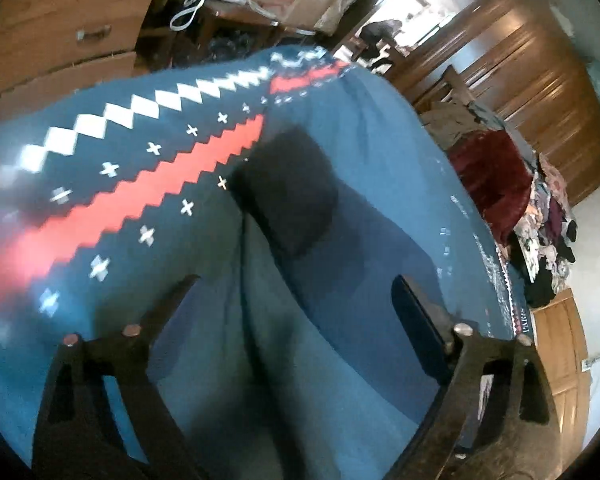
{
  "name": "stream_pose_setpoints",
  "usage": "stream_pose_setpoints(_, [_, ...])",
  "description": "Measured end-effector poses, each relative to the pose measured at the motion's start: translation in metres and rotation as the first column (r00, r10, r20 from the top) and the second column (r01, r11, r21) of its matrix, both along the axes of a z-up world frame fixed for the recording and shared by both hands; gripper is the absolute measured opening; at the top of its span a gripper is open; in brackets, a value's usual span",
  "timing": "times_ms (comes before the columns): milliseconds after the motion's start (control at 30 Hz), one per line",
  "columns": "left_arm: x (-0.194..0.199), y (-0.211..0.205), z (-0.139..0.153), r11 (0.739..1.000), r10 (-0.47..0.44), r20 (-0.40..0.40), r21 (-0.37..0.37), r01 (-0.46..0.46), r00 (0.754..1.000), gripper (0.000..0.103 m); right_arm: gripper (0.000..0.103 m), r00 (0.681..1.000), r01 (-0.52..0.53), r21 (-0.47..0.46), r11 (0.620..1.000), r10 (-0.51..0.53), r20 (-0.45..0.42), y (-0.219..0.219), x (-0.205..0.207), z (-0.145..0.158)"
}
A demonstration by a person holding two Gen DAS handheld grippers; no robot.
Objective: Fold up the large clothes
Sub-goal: 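Grasp the navy sleeve cuff with the left gripper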
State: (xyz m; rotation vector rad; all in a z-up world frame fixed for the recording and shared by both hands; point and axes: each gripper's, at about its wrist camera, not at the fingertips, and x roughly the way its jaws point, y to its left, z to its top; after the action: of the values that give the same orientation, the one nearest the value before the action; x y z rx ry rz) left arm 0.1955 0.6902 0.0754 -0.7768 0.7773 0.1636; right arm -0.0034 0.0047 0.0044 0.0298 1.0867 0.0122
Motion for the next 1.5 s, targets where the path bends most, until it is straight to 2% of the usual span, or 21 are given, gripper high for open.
stream_pose_setpoints(167, [0.008,0.000,-0.003,0.999,-0.015,-0.011,0.044,0.015,1.000,0.077,0.103,1.000,0.011,-0.006,1.000,-0.011,-0.018,0.001,0.005,0.000])
stream_pose_setpoints(267, [0.015,0.014,-0.006,0.999,0.003,-0.006,0.044,-0.002,1.000,0.059,0.103,1.000,0.016,-0.006,1.000,-0.016,-0.020,0.001,0.008,0.000])
stream_pose_setpoints(333, [0.017,0.020,-0.008,0.999,0.016,-0.013,0.042,-0.016,1.000,0.016,0.103,1.000,0.021,-0.006,1.000,-0.021,-0.018,0.002,0.009,0.000])
stream_pose_setpoints(433, [0.013,0.020,0.005,0.998,0.021,0.036,0.062,-0.023,0.999,0.010,0.103,0.999,0.025,-0.014,1.000,-0.025,-0.026,0.004,0.010,0.002])
stream_pose_setpoints(500, [0.009,0.012,0.023,0.994,0.010,0.066,0.105,-0.017,0.998,0.009,0.103,0.999,0.024,-0.019,1.000,-0.024,-0.025,0.005,0.010,0.004])
stream_pose_setpoints(633, [-0.008,-0.015,0.064,0.987,0.011,0.129,0.159,-0.031,0.992,0.009,0.097,1.000,-0.006,-0.009,1.000,0.005,-0.007,0.007,0.006,0.011])
stream_pose_setpoints(667, [-0.012,-0.027,0.079,0.983,-0.016,0.160,0.182,-0.014,0.987,0.007,0.096,1.000,-0.009,-0.002,1.000,0.009,-0.004,0.006,0.005,0.013])
stream_pose_setpoints(700, [-0.013,-0.040,0.094,0.984,-0.077,0.213,0.172,0.040,0.974,0.000,0.094,1.000,-0.012,0.007,1.000,0.012,0.002,0.006,0.004,0.016])
stream_pose_setpoints(733, [-0.014,-0.059,0.109,0.975,-0.125,0.240,0.209,0.074,0.963,0.000,0.094,1.000,-0.013,0.021,1.000,0.013,0.016,0.005,0.002,0.021])
stream_pose_setpoints(767, [-0.017,-0.083,0.128,0.952,-0.168,0.259,0.294,0.088,0.951,0.000,0.094,1.000,-0.018,0.032,0.999,0.017,0.026,0.004,0.001,0.024])
stream_pose_setpoints(800, [-0.013,-0.093,0.136,0.948,-0.192,0.272,0.301,0.107,0.943,0.000,0.094,0.999,-0.025,0.049,0.998,0.023,0.041,0.002,-0.001,0.028])
stream_pose_setpoints(867, [-0.004,-0.109,0.147,0.953,-0.228,0.290,0.263,0.152,0.929,0.000,0.090,0.998,-0.037,0.068,0.997,0.034,0.047,0.001,-0.002,0.034])
stream_pose_setpoints(933, [0.002,-0.134,0.160,0.944,-0.292,0.327,0.246,0.218,0.899,0.000,0.082,0.997,-0.062,0.082,0.995,0.059,0.047,0.001,-0.004,0.037])
stream_pose_setpoints(967, [0.004,-0.150,0.165,0.933,-0.335,0.341,0.247,0.260,0.879,0.000,0.082,0.997,-0.069,0.083,0.994,0.065,0.050,0.001,-0.005,0.038])
stream_pose_setpoints(1033, [0.007,-0.165,0.164,0.928,-0.359,0.345,0.230,0.293,0.867,0.000,0.082,0.996,-0.071,0.084,0.994,0.066,0.059,-0.002,-0.009,0.039])
stream_pose_setpoints(1100, [0.012,-0.161,0.147,0.940,-0.338,0.323,0.166,0.299,0.884,0.000,0.083,0.997,-0.066,0.103,0.993,0.060,0.056,-0.006,-0.012,0.038])
stream_pose_setpoints(1167, [0.012,-0.140,0.118,0.962,-0.274,0.281,0.096,0.257,0.920,0.004,0.083,0.997,-0.065,0.117,0.991,0.060,0.043,-0.009,-0.015,0.035])
stream_pose_setpoints(1300, [-0.020,-0.064,0.058,0.995,-0.095,0.223,-0.005,0.099,0.970,0.042,0.084,0.998,-0.059,0.121,0.991,0.059,0.008,-0.009,-0.018,0.023])
stream_pose_setpoints(1400, [-0.043,0.012,0.008,0.995,0.050,0.143,-0.093,-0.037,0.988,0.044,0.090,0.998,-0.065,0.106,0.992,0.066,-0.004,-0.002,-0.015,0.018])
stream_pose_setpoints(1500, [-0.043,0.044,-0.019,0.977,0.043,0.118,-0.214,-0.017,0.992,0.044,0.090,0.996,-0.088,0.084,0.993,0.089,-0.008,0.010,-0.005,0.018])
